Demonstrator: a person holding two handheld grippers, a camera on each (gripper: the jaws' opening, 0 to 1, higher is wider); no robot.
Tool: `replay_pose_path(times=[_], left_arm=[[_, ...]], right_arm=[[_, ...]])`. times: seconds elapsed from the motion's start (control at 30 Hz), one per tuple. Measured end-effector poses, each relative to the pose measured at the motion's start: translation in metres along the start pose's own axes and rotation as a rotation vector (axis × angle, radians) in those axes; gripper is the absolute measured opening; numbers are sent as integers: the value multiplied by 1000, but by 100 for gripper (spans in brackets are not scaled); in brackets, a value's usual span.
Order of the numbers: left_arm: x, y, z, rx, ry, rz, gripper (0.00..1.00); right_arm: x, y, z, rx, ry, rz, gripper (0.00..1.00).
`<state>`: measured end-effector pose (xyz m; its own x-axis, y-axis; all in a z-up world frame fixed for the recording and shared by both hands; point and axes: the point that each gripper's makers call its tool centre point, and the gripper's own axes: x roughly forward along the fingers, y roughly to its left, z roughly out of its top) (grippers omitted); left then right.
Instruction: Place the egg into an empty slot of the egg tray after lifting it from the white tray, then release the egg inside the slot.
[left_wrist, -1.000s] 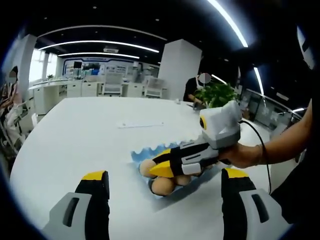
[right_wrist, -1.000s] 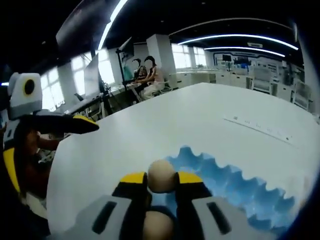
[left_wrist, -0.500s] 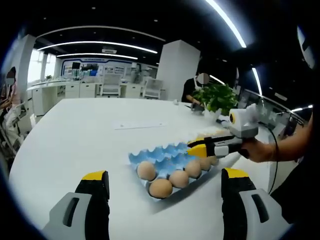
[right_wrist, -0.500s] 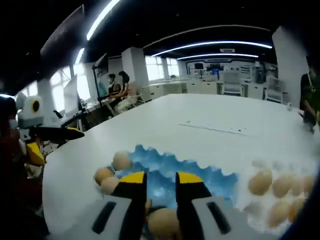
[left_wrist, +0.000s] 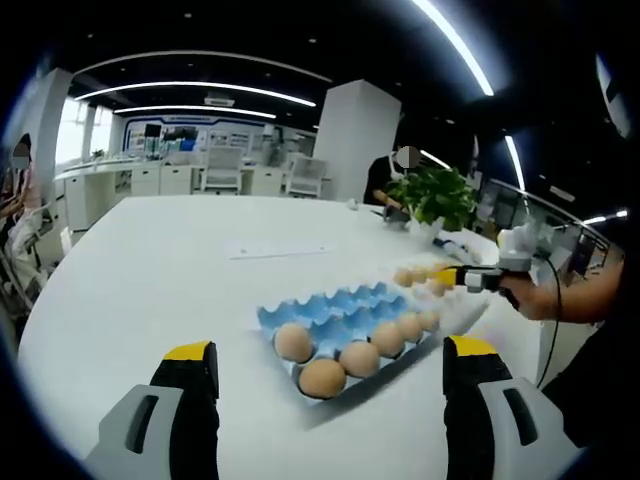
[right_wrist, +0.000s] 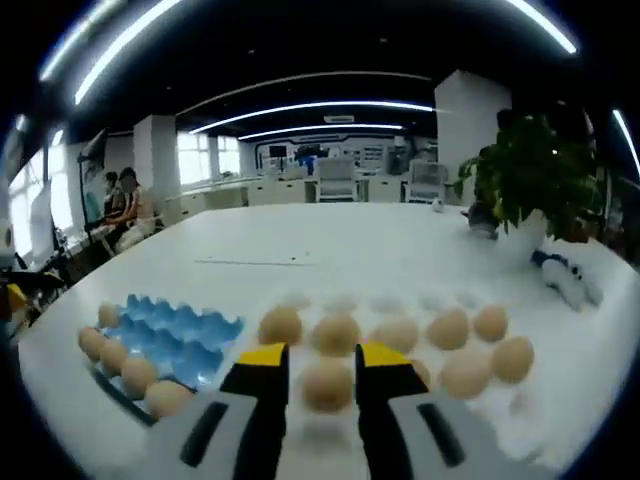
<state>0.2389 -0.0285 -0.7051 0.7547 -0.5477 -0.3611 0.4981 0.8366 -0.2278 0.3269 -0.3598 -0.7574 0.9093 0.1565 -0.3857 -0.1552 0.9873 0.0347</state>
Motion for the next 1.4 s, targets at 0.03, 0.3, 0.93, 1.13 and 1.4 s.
replay_pose_path(times=[0.03,0.3,0.93,1.13,1.4], left_arm=[[0,0,0,2,2,0,94],[-5,6,-1,-8,-3,28,94],[-7,10,-4,-1,4,45,95],[-6,11,-3,-3,3,53,97],[-6,14,-4,-6,1,66,99]], right_arm=[[1,-1,-3,2,8,-1,30],[14,5,-21,-89,70,23,28],[-4,15,-3,-51,45,73,25],[-7,32,12,-10,9,117,25],[-4,82,26,-37,-3,237,25]])
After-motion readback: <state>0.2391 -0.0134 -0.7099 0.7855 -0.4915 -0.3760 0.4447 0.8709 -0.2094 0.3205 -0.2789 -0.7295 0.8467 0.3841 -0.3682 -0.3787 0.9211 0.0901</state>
